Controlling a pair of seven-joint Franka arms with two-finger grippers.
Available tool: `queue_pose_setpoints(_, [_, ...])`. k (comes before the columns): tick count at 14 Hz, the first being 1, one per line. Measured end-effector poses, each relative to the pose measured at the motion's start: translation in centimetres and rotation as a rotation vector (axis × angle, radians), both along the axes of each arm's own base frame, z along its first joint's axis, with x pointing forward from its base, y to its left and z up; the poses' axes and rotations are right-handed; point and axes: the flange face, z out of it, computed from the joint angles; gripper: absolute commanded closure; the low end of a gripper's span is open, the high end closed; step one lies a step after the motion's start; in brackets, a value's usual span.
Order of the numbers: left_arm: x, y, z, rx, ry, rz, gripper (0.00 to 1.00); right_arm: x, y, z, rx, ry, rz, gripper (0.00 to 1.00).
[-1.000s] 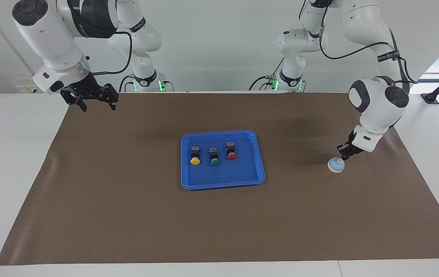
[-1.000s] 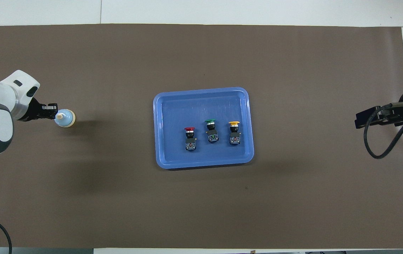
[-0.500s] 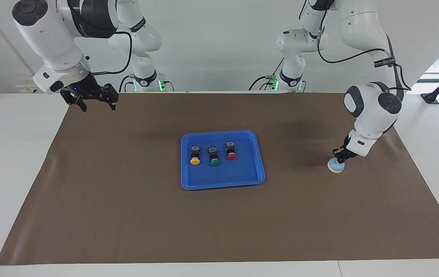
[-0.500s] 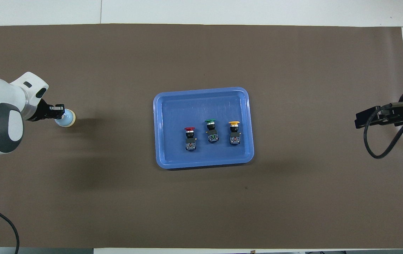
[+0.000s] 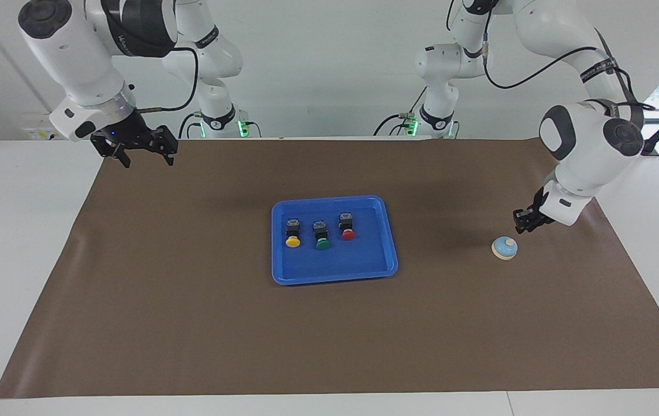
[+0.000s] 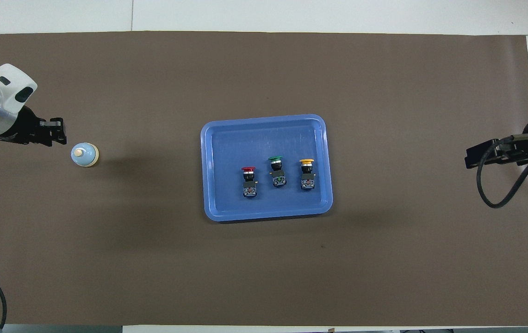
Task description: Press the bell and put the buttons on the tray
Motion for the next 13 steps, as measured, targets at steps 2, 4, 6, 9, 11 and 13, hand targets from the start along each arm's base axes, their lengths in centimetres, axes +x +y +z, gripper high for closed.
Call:
queue_pose_setpoints(2, [-0.8,-0.1,2.4,-0.002,-0.005,-0.001,0.00,0.0,0.0,0.0,0.000,0.000,0.000,0.00])
queue_pose_setpoints(4, [-1.9,-0.1,4.6,-0.003,-0.002,-0.002,0.00,0.0,0.0,0.0,0.000,0.000,0.000,0.00])
queue_pose_setpoints(6, [-3.3,-0.2,6.8,-0.006,0.006,-0.003,0.00,0.0,0.0,0.0,0.000,0.000,0.000,0.00])
queue_pose_setpoints(9, [-4.8,-0.2,10.0,-0.007,-0.023,-0.004,0.00,0.0,0.0,0.0,0.000,0.000,0.000,0.00])
queue_pose_setpoints(11, [-5.4,-0.6,11.2,-0.008,-0.041,-0.012,0.00,0.0,0.0,0.0,0.000,0.000,0.000,0.00])
queue_pose_setpoints(13, [-5.4,-1.5,11.3,-0.008,-0.042,-0.026,0.00,0.0,0.0,0.0,0.000,0.000,0.000,0.00])
